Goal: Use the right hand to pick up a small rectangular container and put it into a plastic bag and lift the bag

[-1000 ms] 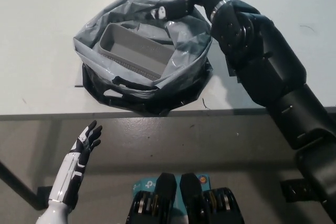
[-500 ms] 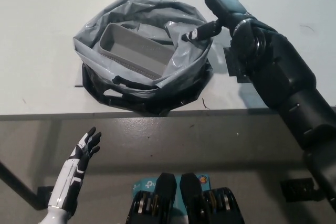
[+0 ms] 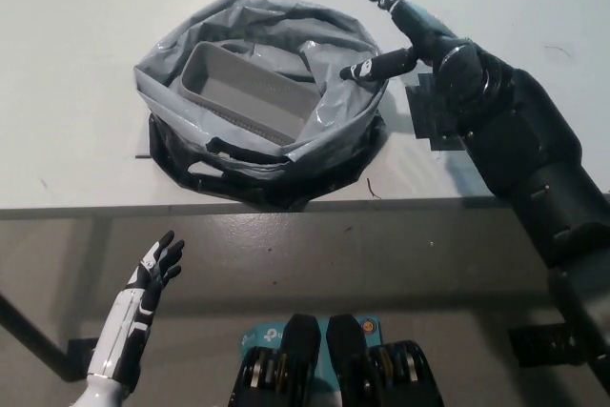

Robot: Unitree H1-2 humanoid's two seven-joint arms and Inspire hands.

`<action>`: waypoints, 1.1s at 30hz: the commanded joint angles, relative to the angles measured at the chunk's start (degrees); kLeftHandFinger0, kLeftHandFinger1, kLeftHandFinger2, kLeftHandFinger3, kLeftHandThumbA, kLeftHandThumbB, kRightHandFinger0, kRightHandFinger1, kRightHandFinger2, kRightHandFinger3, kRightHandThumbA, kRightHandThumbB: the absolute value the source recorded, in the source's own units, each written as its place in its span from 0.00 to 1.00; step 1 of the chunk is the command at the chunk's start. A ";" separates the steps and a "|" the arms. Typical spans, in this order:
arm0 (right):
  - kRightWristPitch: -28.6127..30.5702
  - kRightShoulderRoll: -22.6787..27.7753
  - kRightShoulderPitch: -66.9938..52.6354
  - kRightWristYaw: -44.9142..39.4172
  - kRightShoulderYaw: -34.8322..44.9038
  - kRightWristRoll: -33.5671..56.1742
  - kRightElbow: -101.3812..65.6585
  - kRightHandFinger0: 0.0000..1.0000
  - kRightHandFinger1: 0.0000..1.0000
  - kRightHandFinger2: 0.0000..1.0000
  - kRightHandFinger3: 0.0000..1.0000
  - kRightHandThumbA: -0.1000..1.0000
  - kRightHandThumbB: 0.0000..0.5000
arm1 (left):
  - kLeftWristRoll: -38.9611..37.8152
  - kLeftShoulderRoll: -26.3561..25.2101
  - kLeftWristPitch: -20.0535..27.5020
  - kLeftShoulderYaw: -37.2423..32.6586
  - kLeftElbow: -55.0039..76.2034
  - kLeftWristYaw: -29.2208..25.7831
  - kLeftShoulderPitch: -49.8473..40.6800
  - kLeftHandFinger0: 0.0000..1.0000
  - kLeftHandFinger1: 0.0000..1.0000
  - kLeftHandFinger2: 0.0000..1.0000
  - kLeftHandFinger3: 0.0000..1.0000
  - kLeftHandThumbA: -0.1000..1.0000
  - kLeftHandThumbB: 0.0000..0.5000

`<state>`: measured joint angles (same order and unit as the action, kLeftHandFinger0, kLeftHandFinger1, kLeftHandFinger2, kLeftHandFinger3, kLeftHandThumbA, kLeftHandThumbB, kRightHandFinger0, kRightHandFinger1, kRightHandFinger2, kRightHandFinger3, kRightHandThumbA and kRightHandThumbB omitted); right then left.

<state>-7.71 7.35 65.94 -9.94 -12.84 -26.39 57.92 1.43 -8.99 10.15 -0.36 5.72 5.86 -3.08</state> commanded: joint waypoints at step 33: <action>-15.09 -4.16 12.77 -5.00 33.67 33.48 10.23 0.00 0.02 0.48 0.67 0.49 0.28 | -0.20 -0.94 0.45 -0.14 1.33 0.82 2.58 1.00 1.00 1.00 1.00 1.00 0.42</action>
<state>-19.94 3.77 72.40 -18.38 18.51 1.12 73.60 1.50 -9.02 10.11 -0.38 5.72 5.90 -1.58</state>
